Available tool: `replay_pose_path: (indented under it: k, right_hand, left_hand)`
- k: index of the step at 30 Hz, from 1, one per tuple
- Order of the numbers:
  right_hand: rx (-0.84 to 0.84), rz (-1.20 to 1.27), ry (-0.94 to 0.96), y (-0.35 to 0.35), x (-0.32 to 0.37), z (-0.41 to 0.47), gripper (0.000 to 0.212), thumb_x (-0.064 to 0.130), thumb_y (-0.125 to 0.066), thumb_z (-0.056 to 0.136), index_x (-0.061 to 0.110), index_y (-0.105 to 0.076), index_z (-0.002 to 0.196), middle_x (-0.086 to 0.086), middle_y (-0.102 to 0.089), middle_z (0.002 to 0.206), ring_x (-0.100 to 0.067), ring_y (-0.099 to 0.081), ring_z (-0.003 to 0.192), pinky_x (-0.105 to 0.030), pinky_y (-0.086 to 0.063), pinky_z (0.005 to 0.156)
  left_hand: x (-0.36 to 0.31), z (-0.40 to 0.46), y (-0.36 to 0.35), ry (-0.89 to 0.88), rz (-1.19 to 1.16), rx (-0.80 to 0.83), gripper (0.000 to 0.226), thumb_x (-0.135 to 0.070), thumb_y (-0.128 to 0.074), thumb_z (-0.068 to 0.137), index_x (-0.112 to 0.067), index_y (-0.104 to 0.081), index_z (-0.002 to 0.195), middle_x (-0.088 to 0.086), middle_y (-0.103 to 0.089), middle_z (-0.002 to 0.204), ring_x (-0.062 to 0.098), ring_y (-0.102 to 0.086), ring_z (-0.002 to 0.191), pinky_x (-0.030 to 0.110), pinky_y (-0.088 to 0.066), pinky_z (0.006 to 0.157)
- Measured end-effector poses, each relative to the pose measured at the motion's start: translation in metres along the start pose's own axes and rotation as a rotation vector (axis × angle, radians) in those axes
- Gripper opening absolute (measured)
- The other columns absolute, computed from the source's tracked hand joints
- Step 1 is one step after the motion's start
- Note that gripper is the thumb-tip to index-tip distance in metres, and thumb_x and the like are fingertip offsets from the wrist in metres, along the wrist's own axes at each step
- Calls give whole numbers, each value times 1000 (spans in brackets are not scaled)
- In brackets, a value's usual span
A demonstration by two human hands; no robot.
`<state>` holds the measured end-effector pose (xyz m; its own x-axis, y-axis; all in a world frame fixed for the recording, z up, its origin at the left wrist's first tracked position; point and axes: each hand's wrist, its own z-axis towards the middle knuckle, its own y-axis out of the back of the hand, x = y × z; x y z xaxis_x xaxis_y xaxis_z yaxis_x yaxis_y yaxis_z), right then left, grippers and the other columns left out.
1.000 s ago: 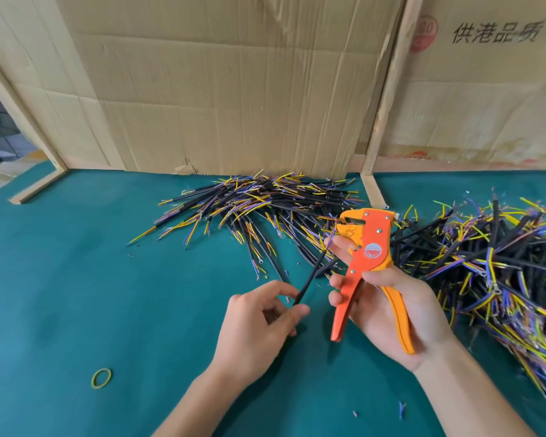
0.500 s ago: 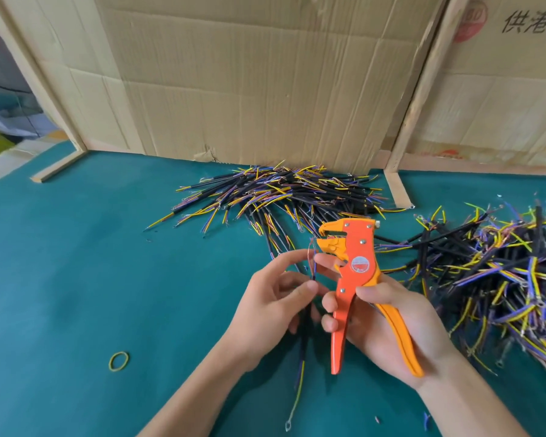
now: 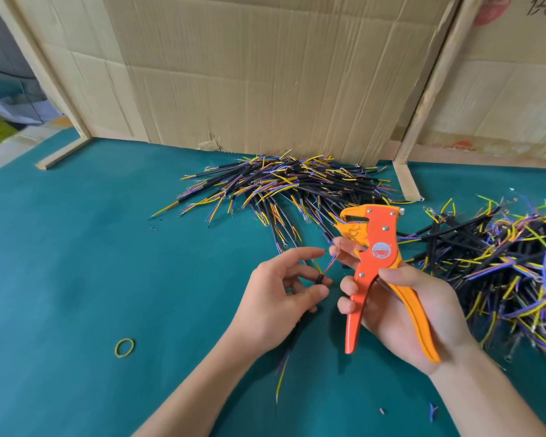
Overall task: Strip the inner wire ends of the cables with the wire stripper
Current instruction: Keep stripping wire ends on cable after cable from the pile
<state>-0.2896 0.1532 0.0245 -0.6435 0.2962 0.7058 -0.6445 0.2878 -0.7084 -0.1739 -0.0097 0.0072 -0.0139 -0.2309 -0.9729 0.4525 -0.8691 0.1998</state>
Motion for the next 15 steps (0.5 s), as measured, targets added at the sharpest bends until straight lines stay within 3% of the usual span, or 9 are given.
replay_pose_path:
  k: [5,9,15]
  right_hand:
    - [9,-26,-10,0,-1,0,72,17,-80,73,-2,-56,138,-20,-57,136,-26,-59,80,-40,-52,72]
    - [-39,-36,-2,2,-1,0,74,17,-82,69,0,-58,137,-21,-59,132,-26,-59,80,-40,-54,73]
    - [-73,0,2,3,1,0,75,15,-83,68,1,-57,137,-23,-58,135,-26,-59,80,-40,-54,73]
  left_hand:
    - [2,0,0,-53,144,-83,53,-9,-81,80,-31,-63,125,-18,-72,112,10,-67,62,32,-55,80]
    - [0,-1,1,-81,123,-75,61,-7,-81,79,-32,-59,129,-23,-66,124,15,-60,53,32,-58,73]
    - [-1,1,4,-65,50,-71,51,-5,-83,79,-26,-63,122,-9,-74,109,18,-61,51,26,-54,67]
